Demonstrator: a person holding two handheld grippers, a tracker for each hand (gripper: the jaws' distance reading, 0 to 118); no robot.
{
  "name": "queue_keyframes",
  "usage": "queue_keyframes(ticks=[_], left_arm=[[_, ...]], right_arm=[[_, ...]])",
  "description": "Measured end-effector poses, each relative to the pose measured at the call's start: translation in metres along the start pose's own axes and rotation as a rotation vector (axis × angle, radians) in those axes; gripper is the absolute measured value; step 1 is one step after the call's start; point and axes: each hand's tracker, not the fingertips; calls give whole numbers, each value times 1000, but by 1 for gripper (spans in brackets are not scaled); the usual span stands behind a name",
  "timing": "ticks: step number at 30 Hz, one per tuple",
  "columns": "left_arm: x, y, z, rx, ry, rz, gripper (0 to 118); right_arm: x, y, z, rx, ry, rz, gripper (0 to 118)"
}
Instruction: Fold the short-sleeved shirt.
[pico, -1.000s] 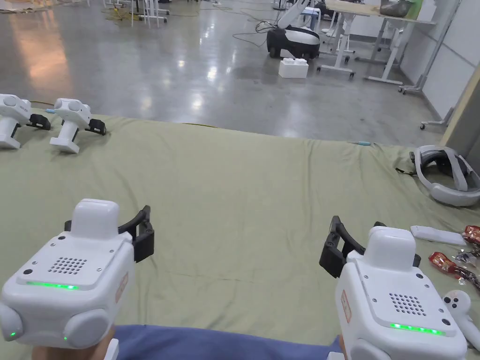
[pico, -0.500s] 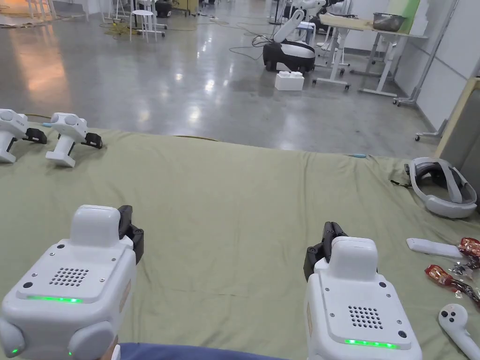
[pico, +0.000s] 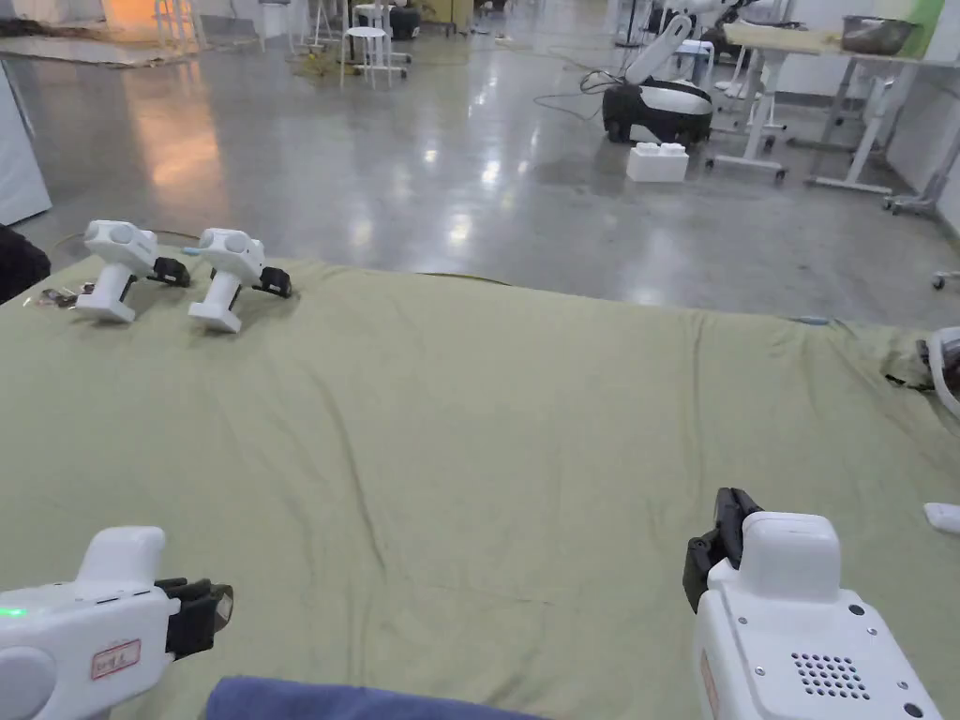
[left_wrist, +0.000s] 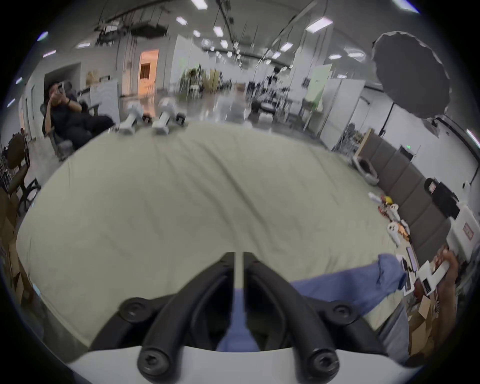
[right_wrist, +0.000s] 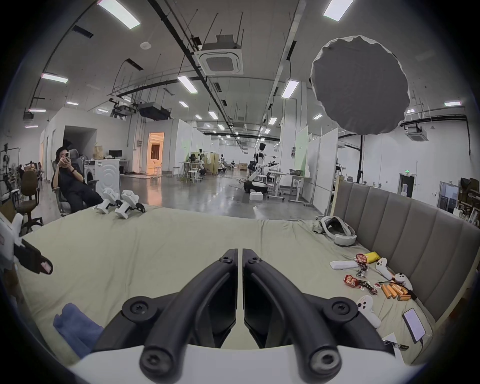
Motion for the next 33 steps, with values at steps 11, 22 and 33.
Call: queue_keyframes(ticks=[11,22,33], left_arm=[[-37,-40,-39,-259,-249,222,71],[-63,-60,-73,-356,-542,504,70],[-56,-67,-93,-327,-481,426,17]], right_arm=[[-4,-20,-7,-91,32,57,5],[1,-33,-4,-155,39,60,5],[-3,-43,-1,-191,49,61,5]])
